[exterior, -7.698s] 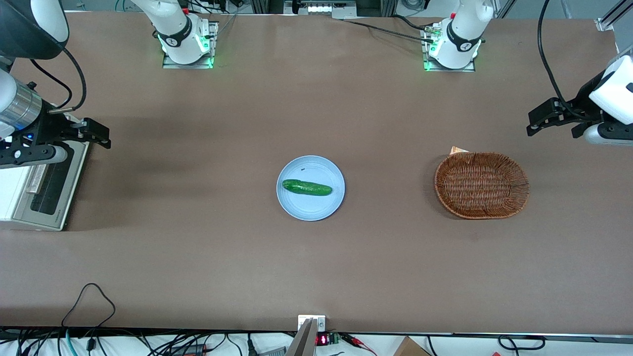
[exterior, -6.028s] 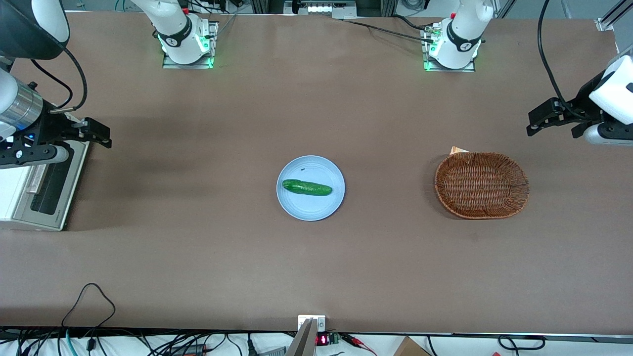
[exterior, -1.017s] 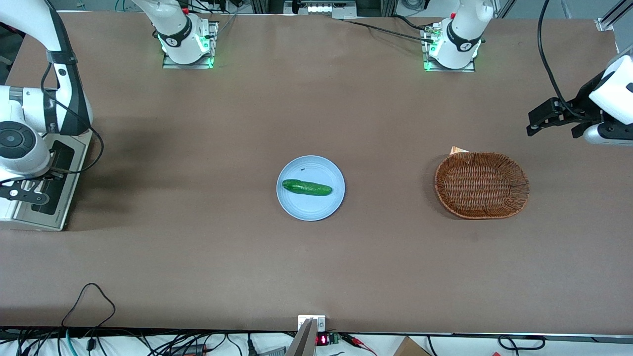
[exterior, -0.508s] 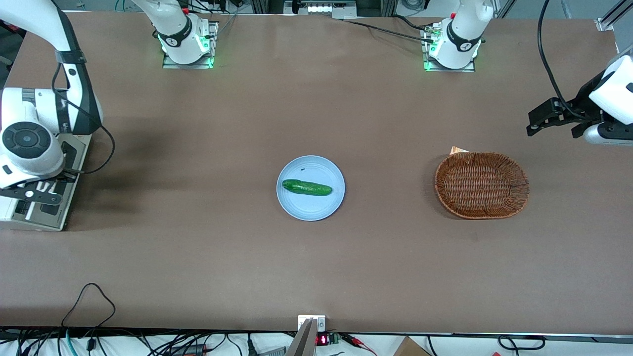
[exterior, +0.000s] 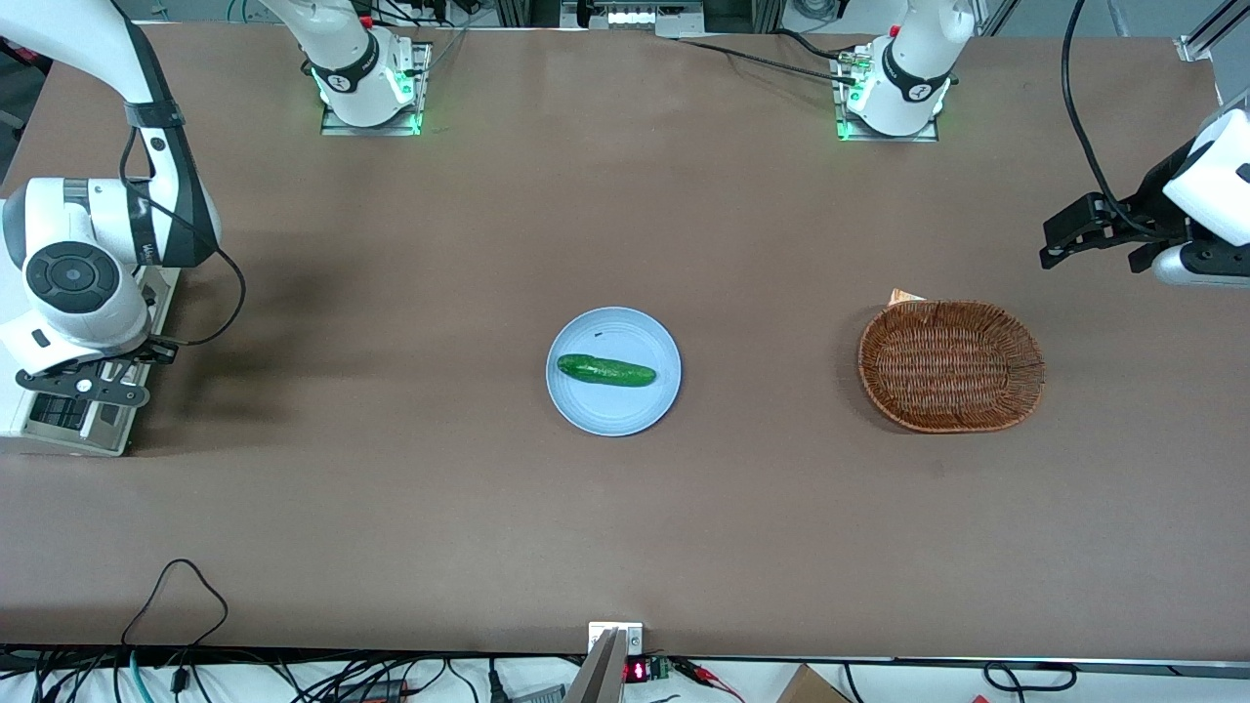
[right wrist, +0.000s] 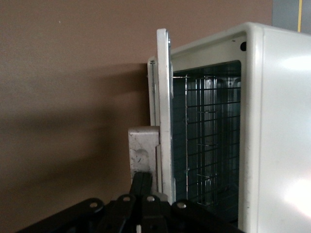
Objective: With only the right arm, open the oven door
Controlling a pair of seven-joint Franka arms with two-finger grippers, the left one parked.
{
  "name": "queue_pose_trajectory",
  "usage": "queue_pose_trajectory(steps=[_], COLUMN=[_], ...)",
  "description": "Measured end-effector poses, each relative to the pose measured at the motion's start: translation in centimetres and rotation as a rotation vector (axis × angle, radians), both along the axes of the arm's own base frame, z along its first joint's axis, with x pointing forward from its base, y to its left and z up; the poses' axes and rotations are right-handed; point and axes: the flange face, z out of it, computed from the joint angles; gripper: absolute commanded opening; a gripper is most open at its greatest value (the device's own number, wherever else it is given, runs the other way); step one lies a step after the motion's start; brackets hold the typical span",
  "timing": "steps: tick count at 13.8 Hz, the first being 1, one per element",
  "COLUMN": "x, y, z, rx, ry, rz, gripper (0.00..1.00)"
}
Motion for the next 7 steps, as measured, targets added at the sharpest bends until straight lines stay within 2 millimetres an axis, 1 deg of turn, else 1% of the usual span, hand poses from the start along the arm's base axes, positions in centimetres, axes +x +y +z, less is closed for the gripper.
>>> queue_pose_trajectory(steps=[4,7], x=[0.3,0.4], y=[1.6,2.3], z=[-1.6,-2.7], rx=[0.056,0.084], ry=[0.002,0.0], rz=[-0.01,-0.019], gripper=[0.0,0.0])
